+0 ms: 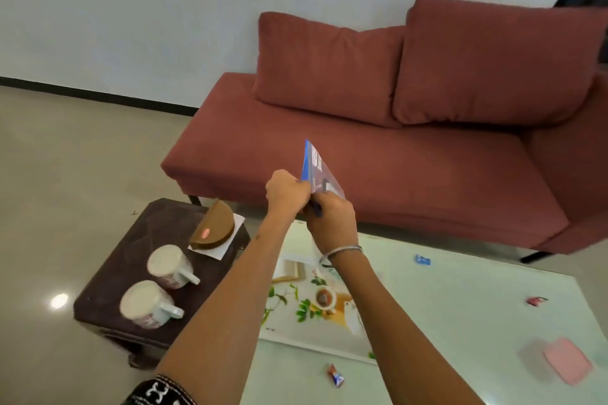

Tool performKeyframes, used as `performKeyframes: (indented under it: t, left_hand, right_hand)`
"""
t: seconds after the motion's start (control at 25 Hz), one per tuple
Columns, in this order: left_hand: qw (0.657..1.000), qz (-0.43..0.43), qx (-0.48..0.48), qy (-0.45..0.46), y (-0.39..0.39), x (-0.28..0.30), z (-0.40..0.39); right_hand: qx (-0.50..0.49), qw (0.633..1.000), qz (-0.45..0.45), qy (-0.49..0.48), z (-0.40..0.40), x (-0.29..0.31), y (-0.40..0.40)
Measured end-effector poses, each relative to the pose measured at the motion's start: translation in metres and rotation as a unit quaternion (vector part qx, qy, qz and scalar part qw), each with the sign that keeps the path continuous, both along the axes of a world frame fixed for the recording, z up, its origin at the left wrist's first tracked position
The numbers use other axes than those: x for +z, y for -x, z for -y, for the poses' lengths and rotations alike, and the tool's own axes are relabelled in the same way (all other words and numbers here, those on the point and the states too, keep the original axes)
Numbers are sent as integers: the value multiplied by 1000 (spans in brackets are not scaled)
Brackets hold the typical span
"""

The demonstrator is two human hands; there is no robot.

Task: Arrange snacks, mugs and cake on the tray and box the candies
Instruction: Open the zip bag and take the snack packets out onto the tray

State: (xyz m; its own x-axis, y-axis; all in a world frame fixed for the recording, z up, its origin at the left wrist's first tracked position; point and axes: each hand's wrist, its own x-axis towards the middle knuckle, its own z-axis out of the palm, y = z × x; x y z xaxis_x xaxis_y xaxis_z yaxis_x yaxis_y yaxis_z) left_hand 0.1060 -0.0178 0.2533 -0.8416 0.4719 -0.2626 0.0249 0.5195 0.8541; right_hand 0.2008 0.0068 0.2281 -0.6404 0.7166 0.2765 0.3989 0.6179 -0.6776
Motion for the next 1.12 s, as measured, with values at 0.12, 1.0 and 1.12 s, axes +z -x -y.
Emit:
performKeyframes:
  t: [0.12,1.0,1.12]
  left_hand:
    - [986,164,12,-18,-41,-29,-8]
    - [952,304,16,-30,-109,-61,51]
    - [989,144,-14,2,-118,-65,44]
  right_hand:
    - [-95,962,-50,253,-9,-21,-55]
    - [-118,795,-83,589,6,-53,-93]
    - [-122,811,-85,566,2,-52,-91]
